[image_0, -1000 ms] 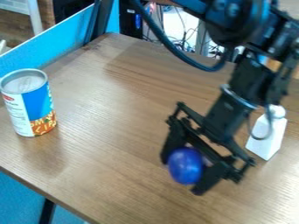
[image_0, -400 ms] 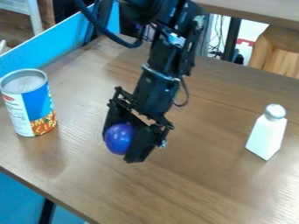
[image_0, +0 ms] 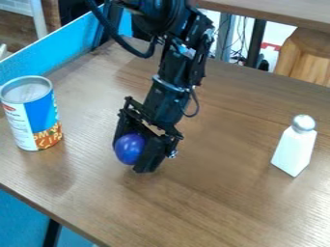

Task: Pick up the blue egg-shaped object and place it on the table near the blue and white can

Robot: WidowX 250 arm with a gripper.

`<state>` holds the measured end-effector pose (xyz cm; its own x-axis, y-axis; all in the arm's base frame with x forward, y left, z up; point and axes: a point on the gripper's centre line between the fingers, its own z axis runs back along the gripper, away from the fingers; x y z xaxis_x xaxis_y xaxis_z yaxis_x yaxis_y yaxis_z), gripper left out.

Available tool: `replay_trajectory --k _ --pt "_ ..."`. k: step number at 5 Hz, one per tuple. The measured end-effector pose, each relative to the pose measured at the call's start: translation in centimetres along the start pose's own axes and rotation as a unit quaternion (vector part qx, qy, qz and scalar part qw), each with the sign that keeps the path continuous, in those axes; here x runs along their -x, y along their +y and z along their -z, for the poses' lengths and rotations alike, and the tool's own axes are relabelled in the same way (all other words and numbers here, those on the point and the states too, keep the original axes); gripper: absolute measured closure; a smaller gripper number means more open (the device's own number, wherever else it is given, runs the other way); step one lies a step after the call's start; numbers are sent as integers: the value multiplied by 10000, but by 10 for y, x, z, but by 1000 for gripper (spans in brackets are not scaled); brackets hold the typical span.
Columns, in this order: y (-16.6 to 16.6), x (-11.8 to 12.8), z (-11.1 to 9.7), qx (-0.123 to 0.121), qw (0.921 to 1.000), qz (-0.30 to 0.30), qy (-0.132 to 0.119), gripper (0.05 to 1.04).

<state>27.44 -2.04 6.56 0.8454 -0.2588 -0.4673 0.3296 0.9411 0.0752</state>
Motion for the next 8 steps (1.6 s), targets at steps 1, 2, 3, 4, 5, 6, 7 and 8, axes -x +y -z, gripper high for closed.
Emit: replay_trajectory --k 1,2,3,4,5,6,7,8 --pt "15 0 7 -4 9998 -191 69 247" --pt "25 7 15 -25 9988 -439 225 247" --pt "29 20 28 87 9957 -780 482 247" --pt "30 25 32 372 9946 -914 311 208" --pt "28 23 33 864 9933 -771 -44 87" --pt "27 21 29 913 9929 -733 -223 87" --pt "27 24 23 826 9939 -692 -241 85" --pt "14 37 -10 406 9973 -481 -384 85"
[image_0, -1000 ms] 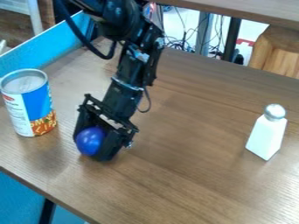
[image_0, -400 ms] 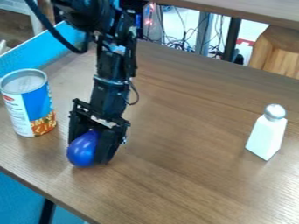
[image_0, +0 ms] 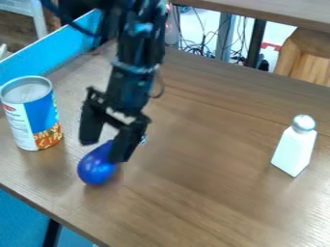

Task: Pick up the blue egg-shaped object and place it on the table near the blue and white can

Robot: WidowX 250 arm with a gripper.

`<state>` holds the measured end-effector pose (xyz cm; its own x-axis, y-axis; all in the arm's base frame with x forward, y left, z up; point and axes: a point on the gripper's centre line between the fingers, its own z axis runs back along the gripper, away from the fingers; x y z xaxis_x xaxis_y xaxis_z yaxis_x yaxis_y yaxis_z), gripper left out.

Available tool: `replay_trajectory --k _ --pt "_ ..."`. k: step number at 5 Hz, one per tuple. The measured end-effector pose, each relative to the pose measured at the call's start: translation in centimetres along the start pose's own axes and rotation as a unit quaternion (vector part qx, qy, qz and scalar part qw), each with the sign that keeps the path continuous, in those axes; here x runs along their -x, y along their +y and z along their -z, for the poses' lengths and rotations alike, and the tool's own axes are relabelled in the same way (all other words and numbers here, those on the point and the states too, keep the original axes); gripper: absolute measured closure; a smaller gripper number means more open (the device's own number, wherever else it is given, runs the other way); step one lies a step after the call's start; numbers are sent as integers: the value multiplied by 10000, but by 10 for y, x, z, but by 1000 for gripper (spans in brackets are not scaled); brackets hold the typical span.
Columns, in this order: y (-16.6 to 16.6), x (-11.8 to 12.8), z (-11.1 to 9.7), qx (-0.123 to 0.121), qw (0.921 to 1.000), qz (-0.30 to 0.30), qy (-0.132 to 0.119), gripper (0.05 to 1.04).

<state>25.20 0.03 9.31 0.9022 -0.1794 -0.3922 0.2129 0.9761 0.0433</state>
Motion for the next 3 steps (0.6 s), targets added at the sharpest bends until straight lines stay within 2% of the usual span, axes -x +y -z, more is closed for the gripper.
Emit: replay_trajectory --k 1,2,3 --pt "-15 12 -27 -385 9991 174 -69 85" --pt "-44 15 -48 -565 9967 507 -295 85" --pt "-66 13 -49 -438 9958 688 -415 85"
